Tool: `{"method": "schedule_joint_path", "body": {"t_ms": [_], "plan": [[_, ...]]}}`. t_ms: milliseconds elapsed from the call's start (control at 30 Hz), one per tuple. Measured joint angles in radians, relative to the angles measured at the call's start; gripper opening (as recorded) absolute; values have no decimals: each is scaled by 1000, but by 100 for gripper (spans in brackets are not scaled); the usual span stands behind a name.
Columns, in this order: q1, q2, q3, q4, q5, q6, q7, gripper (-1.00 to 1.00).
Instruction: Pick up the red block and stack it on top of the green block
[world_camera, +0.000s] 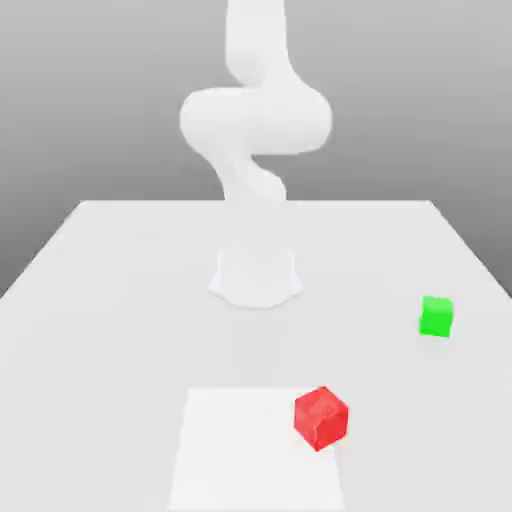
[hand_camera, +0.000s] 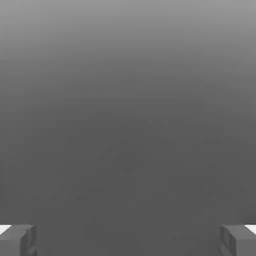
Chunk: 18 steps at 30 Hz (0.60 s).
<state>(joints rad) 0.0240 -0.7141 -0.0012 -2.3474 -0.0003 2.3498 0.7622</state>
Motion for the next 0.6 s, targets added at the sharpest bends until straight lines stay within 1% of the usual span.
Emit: {"method": "schedule_joint_path", "body": {"t_ms": [367,600], "plan": [[103,411,4,-220,5,236,-184,0],[153,664,26,-357,4,382,-295,0]]}}
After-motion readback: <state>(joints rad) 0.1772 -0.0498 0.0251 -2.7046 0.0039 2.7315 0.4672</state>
